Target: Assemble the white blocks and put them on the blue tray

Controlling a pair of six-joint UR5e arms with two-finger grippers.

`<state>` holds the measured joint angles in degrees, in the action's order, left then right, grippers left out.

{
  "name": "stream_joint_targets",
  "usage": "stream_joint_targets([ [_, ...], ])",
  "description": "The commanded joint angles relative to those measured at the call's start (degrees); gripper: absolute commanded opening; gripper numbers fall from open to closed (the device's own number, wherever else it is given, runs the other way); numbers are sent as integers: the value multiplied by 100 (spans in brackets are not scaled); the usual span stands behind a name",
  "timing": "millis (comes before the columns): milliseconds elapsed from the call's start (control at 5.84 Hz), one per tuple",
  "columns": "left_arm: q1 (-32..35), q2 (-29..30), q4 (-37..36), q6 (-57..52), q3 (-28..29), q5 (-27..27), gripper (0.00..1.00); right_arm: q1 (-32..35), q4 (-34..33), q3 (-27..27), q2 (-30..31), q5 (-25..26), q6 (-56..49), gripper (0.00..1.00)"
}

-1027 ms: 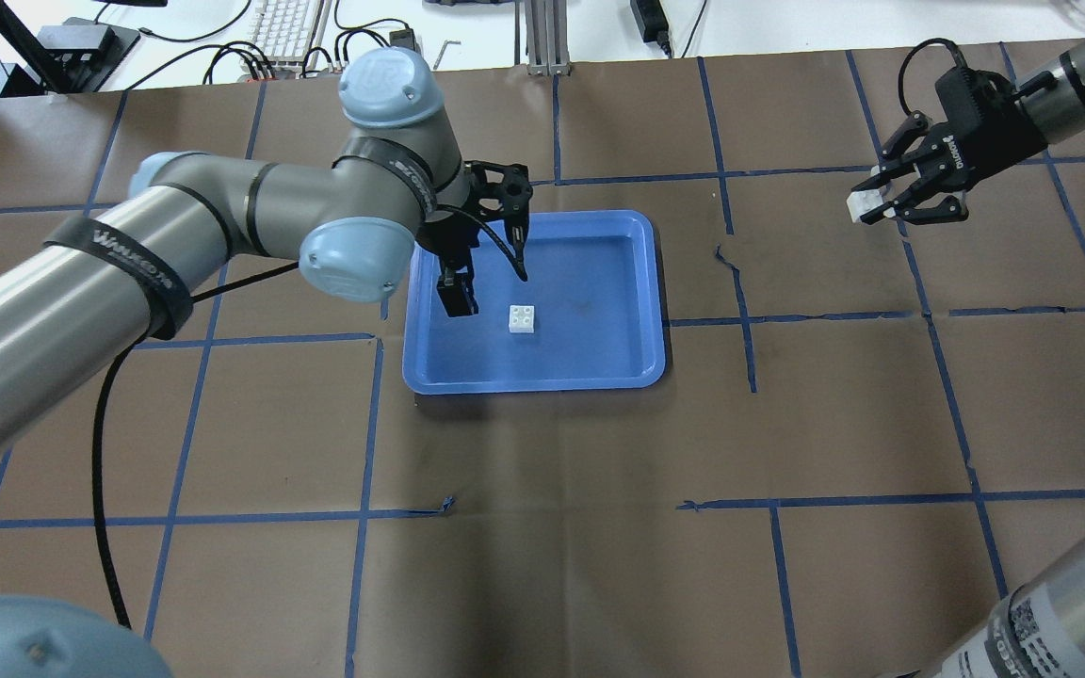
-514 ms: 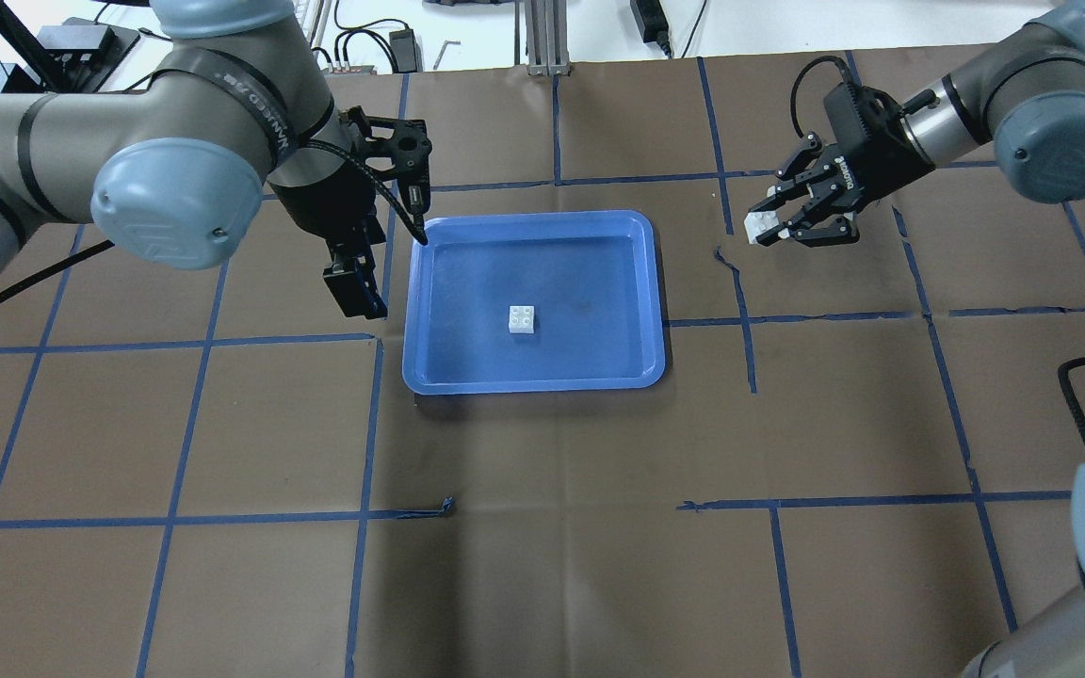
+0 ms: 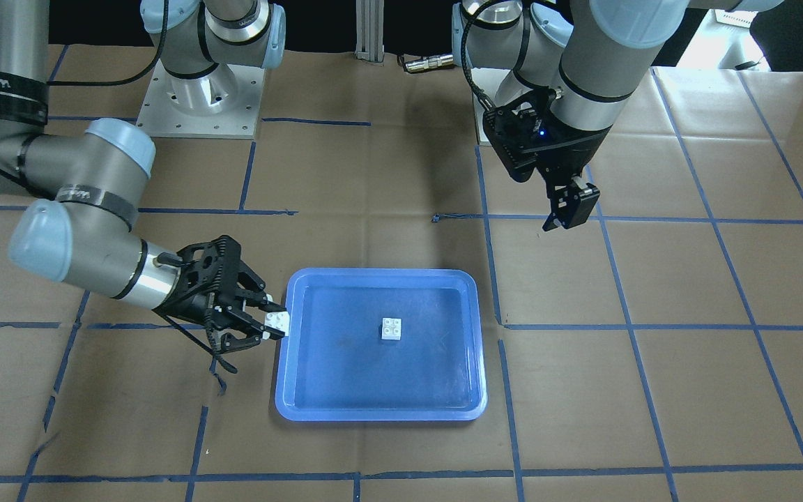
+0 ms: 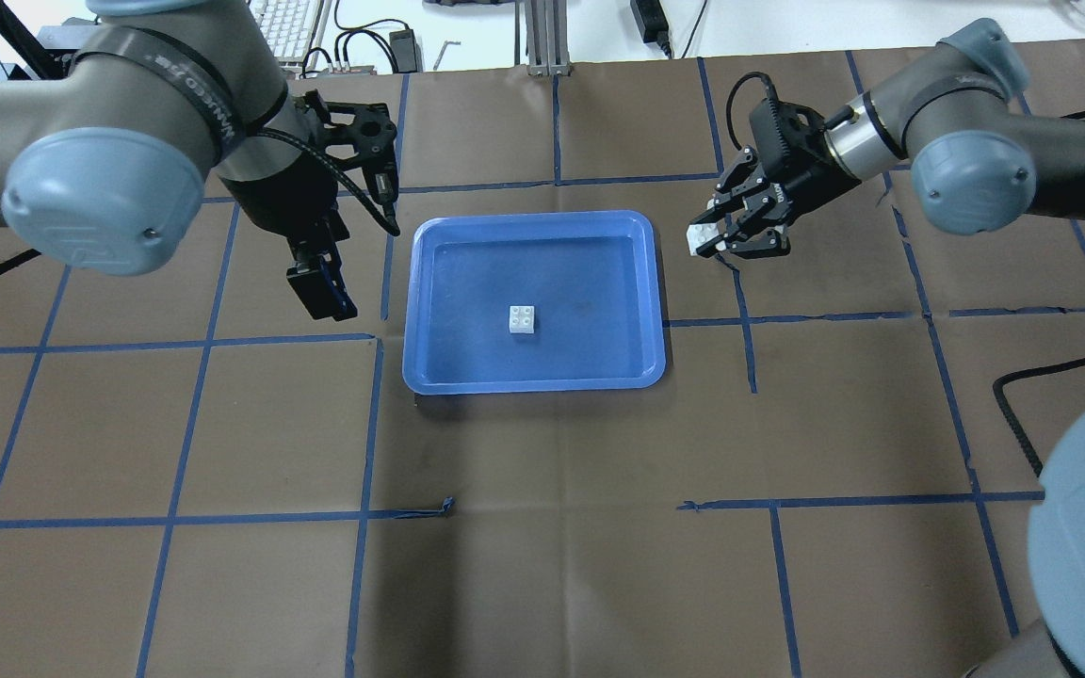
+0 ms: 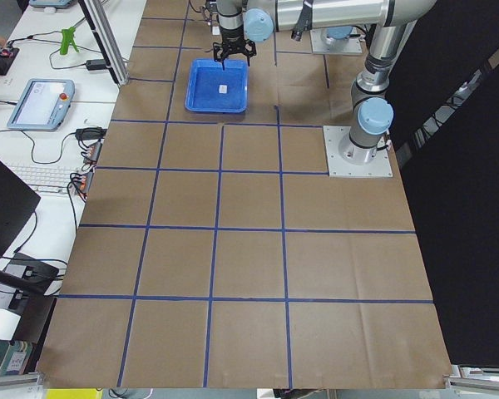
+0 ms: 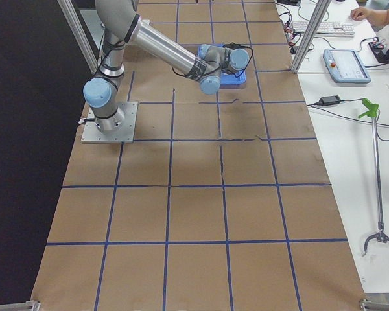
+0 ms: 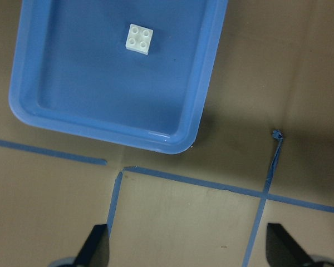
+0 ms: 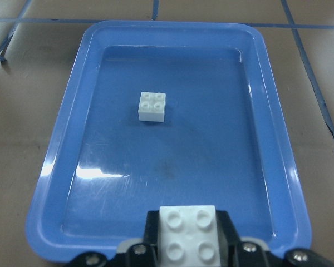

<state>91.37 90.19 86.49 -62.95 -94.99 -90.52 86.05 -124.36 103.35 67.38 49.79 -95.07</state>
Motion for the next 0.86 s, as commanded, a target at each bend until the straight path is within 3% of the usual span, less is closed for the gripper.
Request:
stream_joint_targets([
  [0,-110,-159,9,2132,68,-18,99,560,-1567,552,-75,39,1329,27],
  [685,-49,-239,-123,6706,130,9,99,1053,-2627,616,-865,92,1834,27],
])
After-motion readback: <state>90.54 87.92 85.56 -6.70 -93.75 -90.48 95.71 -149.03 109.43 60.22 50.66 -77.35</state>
